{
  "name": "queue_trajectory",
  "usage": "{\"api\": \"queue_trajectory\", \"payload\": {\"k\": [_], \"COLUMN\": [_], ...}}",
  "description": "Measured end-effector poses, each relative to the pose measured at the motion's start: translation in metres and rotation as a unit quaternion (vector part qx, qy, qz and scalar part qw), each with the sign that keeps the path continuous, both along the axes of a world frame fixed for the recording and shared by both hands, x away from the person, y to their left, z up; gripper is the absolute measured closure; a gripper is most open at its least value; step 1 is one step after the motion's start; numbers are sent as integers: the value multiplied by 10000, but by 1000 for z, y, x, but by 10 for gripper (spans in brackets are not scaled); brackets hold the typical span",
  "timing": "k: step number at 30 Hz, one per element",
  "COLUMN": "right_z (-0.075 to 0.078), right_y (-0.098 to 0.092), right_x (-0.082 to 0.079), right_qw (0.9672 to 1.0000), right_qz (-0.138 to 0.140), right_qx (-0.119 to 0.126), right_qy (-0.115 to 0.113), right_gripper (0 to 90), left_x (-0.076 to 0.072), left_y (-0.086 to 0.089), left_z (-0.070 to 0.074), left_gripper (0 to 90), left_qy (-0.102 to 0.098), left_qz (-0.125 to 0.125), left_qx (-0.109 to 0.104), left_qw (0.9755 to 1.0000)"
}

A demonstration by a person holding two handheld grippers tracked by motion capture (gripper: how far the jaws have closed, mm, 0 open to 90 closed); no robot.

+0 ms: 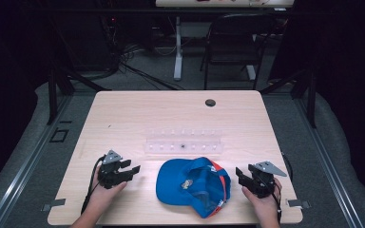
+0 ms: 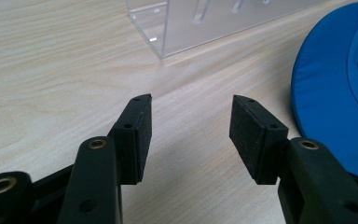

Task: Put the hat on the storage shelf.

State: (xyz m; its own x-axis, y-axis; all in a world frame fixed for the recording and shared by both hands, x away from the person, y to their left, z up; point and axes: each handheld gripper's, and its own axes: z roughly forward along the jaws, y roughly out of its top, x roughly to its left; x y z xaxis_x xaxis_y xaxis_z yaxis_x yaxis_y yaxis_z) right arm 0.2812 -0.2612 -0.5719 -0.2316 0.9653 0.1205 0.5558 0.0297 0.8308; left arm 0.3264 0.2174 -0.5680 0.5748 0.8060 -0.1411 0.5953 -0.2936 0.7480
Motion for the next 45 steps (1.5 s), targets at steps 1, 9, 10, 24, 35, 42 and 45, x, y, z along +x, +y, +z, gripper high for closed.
{"api": "queue_trajectory", "payload": {"k": [1,9,10,24,35,42,45], "right_z": [1,3,3,17,27,31,32], "right_y": [-1,-1,0,9,15,17,16], "right_x": [0,-1,-1,-13,-16,-14,-12], "right_qw": [9999,9997,9998,9988,9975,9949,9938], "right_qz": [5,77,67,154,131,162,207], "right_qx": [97,238,156,-209,-91,-11,57], "right_qy": [-48,37,51,426,695,992,1094], "right_gripper": [424,395,395,518,549,576,577], "left_x": [0,-1,-2,-8,-10,-11,-11], "left_y": [0,2,3,4,-1,-3,-3], "left_z": [0,4,6,11,10,9,9], "left_gripper": [485,479,479,493,500,500,505], "left_qy": [-29,-207,-167,-363,-282,-261,-250], "left_qz": [-46,161,169,200,227,98,87], "left_qx": [42,246,272,220,283,286,309], "left_qw": [10000,9994,9993,9989,9989,9992,9992]}}
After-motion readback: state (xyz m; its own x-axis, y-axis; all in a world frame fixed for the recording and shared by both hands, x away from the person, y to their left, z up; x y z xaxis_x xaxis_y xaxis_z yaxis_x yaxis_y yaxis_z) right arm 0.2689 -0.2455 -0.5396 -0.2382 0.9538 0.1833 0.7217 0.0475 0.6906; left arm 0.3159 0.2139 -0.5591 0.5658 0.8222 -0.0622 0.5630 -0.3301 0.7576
